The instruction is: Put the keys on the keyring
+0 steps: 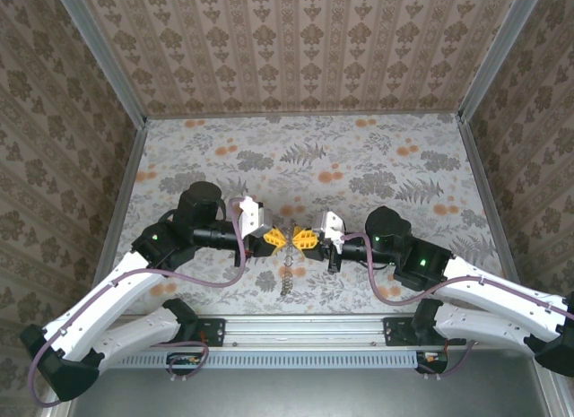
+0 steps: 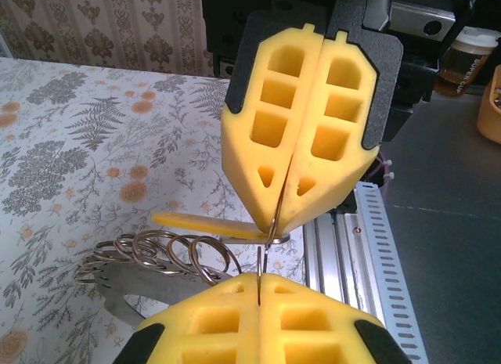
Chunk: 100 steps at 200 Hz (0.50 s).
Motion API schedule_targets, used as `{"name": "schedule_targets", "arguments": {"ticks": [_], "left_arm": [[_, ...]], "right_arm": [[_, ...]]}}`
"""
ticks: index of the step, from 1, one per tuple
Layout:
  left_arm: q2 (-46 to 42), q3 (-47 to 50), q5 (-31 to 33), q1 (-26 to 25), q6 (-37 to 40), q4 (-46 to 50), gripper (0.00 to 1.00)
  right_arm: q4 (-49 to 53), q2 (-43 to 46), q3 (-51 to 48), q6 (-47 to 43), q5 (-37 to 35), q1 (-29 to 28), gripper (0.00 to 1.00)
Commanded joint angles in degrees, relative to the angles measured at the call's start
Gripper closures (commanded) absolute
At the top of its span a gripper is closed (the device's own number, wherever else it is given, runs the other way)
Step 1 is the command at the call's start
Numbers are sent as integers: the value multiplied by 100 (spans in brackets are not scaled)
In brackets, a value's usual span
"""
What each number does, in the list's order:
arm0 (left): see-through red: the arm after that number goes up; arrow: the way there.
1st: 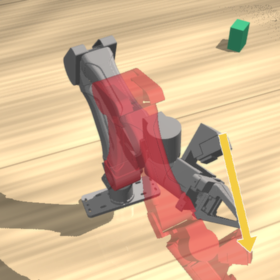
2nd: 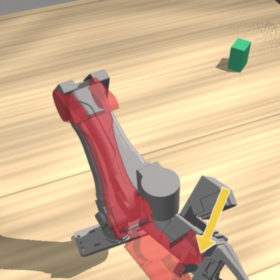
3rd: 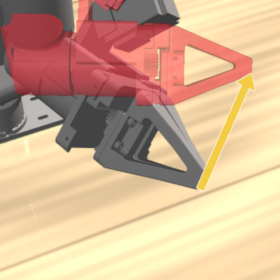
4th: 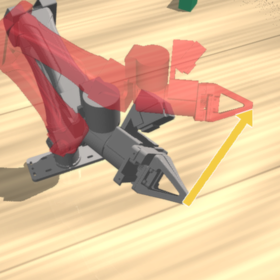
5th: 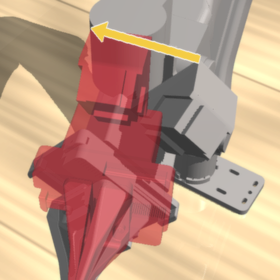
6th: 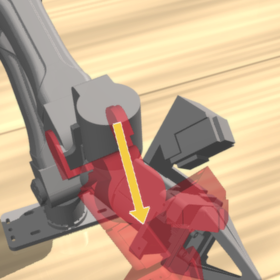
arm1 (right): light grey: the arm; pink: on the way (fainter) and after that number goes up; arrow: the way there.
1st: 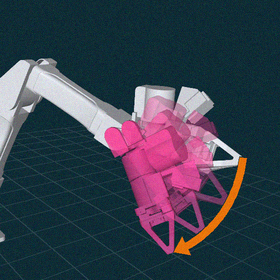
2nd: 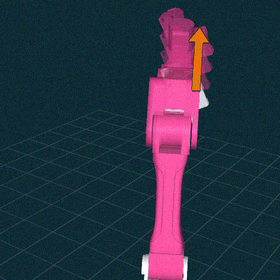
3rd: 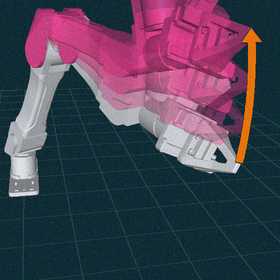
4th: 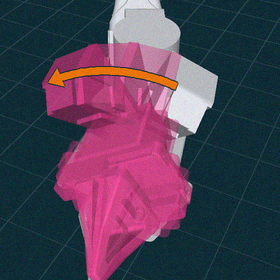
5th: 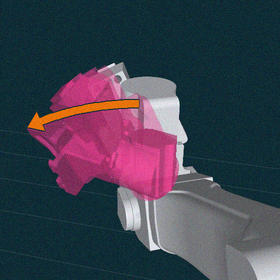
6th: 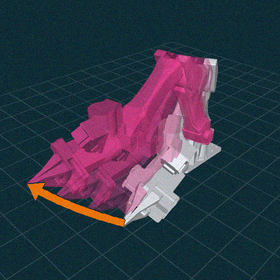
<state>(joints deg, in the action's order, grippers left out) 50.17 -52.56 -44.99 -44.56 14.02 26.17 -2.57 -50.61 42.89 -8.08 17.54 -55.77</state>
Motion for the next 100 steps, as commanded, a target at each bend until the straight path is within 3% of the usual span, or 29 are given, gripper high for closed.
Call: {"name": "schedule_targets", "arguments": {"ticks": [1,100], "left_arm": [[-90,-56,-69,-5,110,-233,100],[-116,-54,-36,-9,110,-239,100]], "right_arm": [[2,60,8,-124,-172,-44,100],[-8,-81,87,-112,-13,-88,100]]}}
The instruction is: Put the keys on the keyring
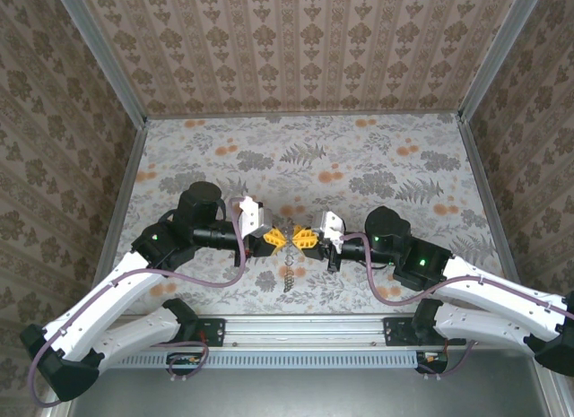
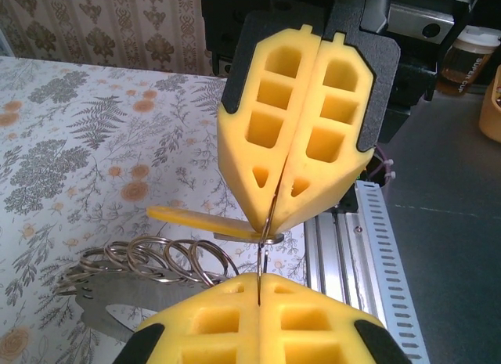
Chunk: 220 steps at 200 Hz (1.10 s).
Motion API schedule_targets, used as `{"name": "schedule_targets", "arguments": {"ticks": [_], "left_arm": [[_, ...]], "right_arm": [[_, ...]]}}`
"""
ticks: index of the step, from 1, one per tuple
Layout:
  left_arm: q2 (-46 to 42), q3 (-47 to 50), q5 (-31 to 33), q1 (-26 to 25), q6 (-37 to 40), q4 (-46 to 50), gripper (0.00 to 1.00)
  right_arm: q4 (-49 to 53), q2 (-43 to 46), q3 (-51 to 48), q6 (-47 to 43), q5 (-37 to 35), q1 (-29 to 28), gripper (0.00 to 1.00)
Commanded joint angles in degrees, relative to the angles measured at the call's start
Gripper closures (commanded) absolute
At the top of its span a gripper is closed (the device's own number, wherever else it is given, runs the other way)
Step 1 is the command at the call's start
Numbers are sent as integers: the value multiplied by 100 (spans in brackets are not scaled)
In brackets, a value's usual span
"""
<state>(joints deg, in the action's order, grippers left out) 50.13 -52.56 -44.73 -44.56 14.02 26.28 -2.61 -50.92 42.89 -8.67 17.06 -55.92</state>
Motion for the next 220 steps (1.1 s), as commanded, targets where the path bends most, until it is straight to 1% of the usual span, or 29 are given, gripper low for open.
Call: {"name": "schedule_targets", "arguments": {"ticks": [1,84,220], "left_arm": [[-114,-54,-58,-9,110,-248,100],[-112,-39,46,-9,110,-244,100],[-144,-35,-2,-7,76,-279,100]], "right_arm": [[-7,-50,87,-50,39,-70,100],[29,22,69,-56,92,-114,100],[162,-166,123,-169,-150,-112,100]]}}
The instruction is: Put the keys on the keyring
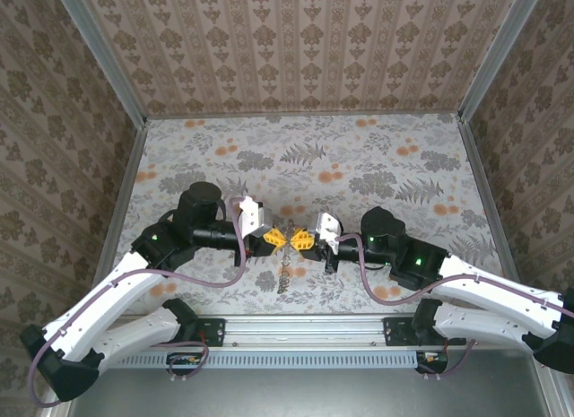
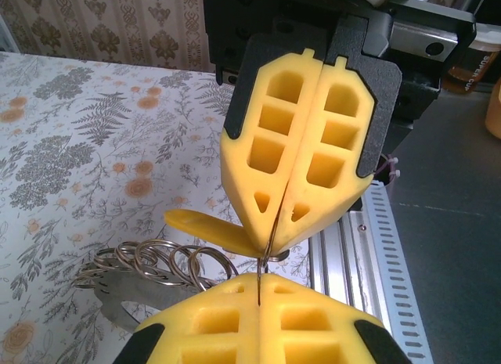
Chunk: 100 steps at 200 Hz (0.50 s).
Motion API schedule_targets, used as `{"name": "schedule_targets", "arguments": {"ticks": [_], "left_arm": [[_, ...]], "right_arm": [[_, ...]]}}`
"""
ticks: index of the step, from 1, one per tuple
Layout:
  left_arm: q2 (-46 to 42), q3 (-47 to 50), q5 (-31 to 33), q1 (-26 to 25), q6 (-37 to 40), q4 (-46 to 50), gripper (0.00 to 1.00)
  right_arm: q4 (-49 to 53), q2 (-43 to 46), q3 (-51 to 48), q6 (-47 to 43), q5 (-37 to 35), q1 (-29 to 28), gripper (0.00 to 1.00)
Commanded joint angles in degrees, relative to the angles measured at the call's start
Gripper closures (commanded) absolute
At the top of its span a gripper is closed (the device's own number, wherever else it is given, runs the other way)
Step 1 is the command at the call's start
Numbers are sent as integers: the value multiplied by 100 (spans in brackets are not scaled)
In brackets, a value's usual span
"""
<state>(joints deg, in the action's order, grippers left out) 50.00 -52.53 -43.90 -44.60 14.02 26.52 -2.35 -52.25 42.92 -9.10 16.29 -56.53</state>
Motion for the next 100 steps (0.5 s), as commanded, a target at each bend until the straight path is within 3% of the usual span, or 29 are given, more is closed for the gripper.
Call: {"name": "schedule_targets", "arguments": {"ticks": [1,100], "left_arm": [[-126,-38,-84,-4,75,-304,100],[89,-97,259,47,-57,-200,100]], "right_arm": [[137,-28,120,-130,-74,-51,100],[219,-39,173,-472,-383,-233,100]]}}
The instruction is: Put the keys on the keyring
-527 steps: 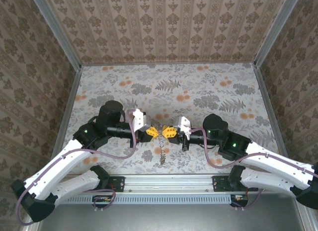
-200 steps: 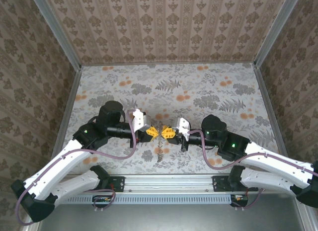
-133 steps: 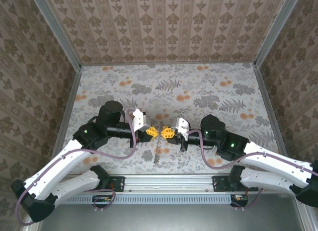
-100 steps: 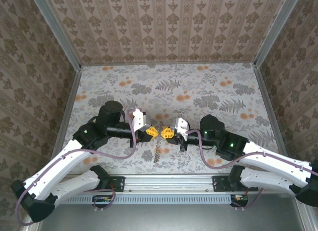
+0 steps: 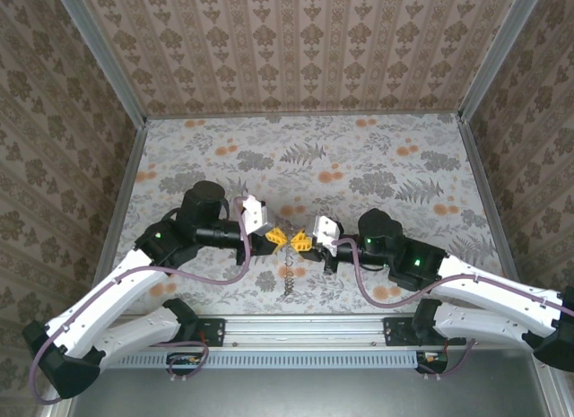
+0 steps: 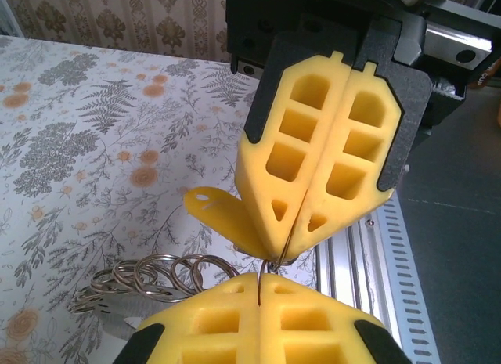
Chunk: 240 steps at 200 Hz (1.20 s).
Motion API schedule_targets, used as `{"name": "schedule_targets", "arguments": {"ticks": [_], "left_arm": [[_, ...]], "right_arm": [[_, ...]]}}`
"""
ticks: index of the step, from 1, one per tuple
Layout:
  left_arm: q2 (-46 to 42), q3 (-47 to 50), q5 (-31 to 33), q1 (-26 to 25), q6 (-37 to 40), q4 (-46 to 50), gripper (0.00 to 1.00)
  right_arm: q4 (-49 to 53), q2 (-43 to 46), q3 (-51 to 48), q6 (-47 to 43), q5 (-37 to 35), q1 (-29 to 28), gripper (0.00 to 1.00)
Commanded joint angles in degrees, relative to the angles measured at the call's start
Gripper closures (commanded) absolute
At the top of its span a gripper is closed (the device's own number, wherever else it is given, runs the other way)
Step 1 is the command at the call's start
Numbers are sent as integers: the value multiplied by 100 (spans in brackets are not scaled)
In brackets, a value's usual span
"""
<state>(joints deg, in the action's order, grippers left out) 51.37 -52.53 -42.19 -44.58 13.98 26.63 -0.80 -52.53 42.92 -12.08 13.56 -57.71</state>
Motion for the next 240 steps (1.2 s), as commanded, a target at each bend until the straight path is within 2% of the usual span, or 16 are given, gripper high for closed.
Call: {"name": "schedule_targets", "arguments": {"ticks": [1,49,99,197,240], "left_arm": [[-53,-94,84,45,-53,-211,100],[-2,-117,86,138,-132,-236,100],[-49,-77,94,205,-190,-307,100],[-59,-51,75,293,-265,-393,100],[-91,-29,77,319,-303,-445,100]], "right_arm": [[67,-15,169,-178,-118,-121,100],[159,-117,237,-376,-372,-274,100],[220,-81,200,-757,-1090,-585,99],[84,-266,226,-1262,-2004,-1002,93],[15,-253,139,-1365,-2129,-1128,79]]}}
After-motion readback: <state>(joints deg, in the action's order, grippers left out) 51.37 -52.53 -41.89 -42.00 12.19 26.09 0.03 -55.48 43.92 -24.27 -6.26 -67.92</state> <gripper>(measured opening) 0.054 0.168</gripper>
